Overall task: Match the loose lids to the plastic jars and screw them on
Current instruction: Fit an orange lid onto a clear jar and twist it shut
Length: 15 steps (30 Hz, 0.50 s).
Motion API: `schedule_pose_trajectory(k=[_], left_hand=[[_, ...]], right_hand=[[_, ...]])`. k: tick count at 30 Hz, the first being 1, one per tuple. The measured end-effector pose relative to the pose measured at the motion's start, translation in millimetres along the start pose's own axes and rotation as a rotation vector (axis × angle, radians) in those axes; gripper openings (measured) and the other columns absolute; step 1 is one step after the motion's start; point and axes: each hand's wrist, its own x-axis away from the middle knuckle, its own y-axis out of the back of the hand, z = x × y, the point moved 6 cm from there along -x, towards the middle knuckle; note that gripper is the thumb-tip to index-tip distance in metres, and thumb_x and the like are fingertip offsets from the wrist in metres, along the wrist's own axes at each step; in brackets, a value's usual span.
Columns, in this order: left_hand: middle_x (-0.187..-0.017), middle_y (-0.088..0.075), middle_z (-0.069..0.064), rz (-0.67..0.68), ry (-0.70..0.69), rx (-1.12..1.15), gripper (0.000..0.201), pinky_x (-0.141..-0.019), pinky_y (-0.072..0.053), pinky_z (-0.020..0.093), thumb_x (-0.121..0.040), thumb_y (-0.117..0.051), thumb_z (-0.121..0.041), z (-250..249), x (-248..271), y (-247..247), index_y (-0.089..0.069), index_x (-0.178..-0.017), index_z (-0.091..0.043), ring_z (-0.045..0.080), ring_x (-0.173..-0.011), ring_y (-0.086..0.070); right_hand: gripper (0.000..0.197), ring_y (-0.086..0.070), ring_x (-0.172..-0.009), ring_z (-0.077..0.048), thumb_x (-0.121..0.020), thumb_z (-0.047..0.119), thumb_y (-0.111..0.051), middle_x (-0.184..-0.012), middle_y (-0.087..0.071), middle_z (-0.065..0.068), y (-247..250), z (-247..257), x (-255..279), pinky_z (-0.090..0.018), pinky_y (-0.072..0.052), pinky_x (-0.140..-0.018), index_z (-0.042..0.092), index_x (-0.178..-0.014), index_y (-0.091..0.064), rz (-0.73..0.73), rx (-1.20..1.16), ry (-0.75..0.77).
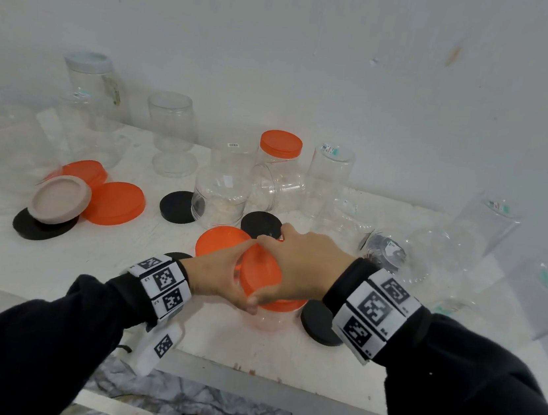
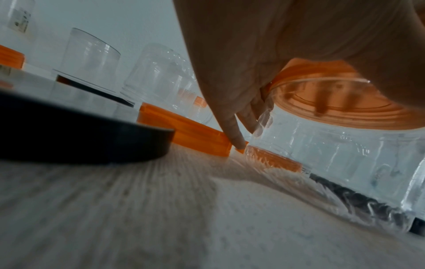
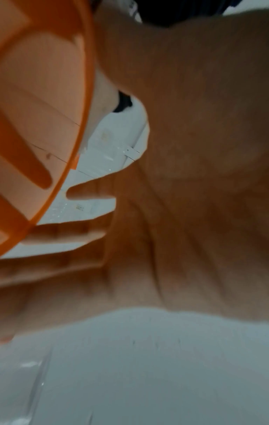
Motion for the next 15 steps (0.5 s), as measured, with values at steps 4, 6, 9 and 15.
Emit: schedule_pose_trajectory(k=[4, 6, 9, 15], left_hand=[[-0.127, -0.04, -0.018, 0.001, -0.037, 0.033, 0.099, -0.092, -0.038, 0.007, -0.052, -0.088, -0.023, -4.7, 0.4, -1.5, -0.033, -0.133, -0.023, 0.0, -0.12, -0.043], [-0.128, -0.036, -0.022, 0.023, -0.054, 0.041, 0.094, -0.09, -0.035, 0.003, -0.056, -0.087, -0.013, -5.2, -0.3, -3.1, -0.036, -0.134, -0.02, -0.016, -0.115, -0.041], [-0.123, -0.039, -0.02, -0.012, -0.041, 0.056, 0.087, -0.084, -0.036, 0.001, -0.057, -0.086, -0.003, -0.6, -1.0, 0.0, -0.036, -0.123, -0.032, -0.018, -0.107, -0.044], [-0.126, -0.048, -0.012, -0.015, -0.003, 0.008, 0.102, -0.091, -0.04, 0.01, -0.043, -0.083, -0.04, -4.0, 0.5, -2.0, -0.029, -0.129, -0.037, 0.001, -0.117, -0.049]], right_hand=[[0.096, -0.027, -0.131, -0.027, -0.07, 0.045, -0.076, -0.15, -0.013, 0.003, -2.9, 1.0, 3.3, -0.046, -0.039, -0.101, 0.044, -0.143, -0.014, 0.141, -0.131, 0.14], [0.093, -0.029, -0.126, -0.025, -0.071, 0.035, -0.077, -0.147, -0.016, 0.007, -2.7, 2.6, 4.0, -0.044, -0.042, -0.099, 0.049, -0.14, -0.018, 0.14, -0.127, 0.178], [0.085, -0.037, -0.111, -0.024, -0.071, 0.047, -0.073, -0.135, -0.031, 0.003, -0.7, 2.7, 2.7, -0.038, -0.045, -0.089, 0.047, -0.139, -0.023, 0.057, -0.099, 0.13], [0.09, -0.051, -0.108, -0.031, -0.071, 0.072, -0.057, -0.13, -0.04, -0.009, -2.0, -2.4, 0.4, -0.035, -0.041, -0.082, 0.028, -0.143, -0.025, -0.019, -0.029, 0.005]])
